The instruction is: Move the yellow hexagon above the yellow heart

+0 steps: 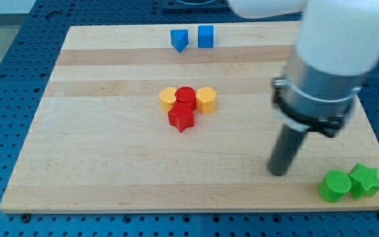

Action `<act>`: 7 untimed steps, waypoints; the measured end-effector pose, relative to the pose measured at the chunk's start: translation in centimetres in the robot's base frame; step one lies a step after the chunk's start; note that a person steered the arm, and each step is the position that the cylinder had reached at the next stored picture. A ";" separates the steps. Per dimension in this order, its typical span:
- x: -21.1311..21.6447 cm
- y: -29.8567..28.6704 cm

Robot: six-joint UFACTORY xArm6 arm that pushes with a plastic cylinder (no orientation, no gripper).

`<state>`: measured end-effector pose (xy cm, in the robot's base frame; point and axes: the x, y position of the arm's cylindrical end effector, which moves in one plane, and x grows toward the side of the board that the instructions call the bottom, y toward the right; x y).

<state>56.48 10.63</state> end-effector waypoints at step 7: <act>-16.4 -7.6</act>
<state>40.12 3.01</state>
